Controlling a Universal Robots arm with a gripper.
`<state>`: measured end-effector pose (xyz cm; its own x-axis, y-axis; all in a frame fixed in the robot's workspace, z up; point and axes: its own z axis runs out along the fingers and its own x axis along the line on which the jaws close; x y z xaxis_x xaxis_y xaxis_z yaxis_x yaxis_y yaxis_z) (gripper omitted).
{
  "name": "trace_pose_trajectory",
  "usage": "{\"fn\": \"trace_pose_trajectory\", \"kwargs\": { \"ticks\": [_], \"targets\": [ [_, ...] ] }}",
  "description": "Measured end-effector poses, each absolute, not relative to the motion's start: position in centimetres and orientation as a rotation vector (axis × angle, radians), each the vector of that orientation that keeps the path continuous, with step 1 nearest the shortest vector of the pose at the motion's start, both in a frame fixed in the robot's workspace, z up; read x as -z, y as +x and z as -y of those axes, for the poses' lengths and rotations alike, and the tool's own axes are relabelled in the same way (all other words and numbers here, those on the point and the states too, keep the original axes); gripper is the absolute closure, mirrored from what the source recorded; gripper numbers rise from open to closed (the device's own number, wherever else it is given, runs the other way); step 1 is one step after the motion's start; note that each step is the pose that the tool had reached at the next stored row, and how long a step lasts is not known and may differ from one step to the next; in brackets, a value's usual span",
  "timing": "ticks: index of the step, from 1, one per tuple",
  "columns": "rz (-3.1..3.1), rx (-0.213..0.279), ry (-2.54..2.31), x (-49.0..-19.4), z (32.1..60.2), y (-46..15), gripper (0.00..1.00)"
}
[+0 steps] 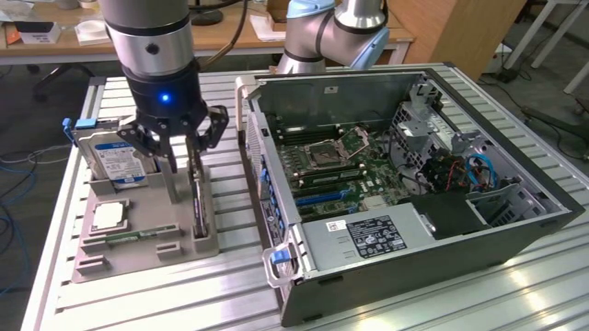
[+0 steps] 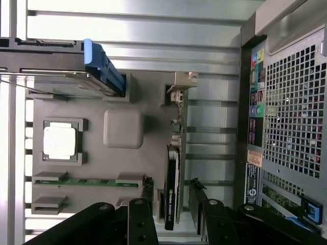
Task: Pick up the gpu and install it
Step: 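Pick up the gpu and move the gpu toward the slot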
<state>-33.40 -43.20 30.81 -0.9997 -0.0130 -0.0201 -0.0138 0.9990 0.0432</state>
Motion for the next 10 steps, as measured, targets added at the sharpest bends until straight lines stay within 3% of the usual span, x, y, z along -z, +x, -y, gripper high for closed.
{"fn": "trace_pose_trajectory", "kwargs": {
  "ticks": [10],
  "targets": [
    [-3.121, -0.068, -0.020, -30.35, 43.27, -33.01, 0.58]
  ]
}}
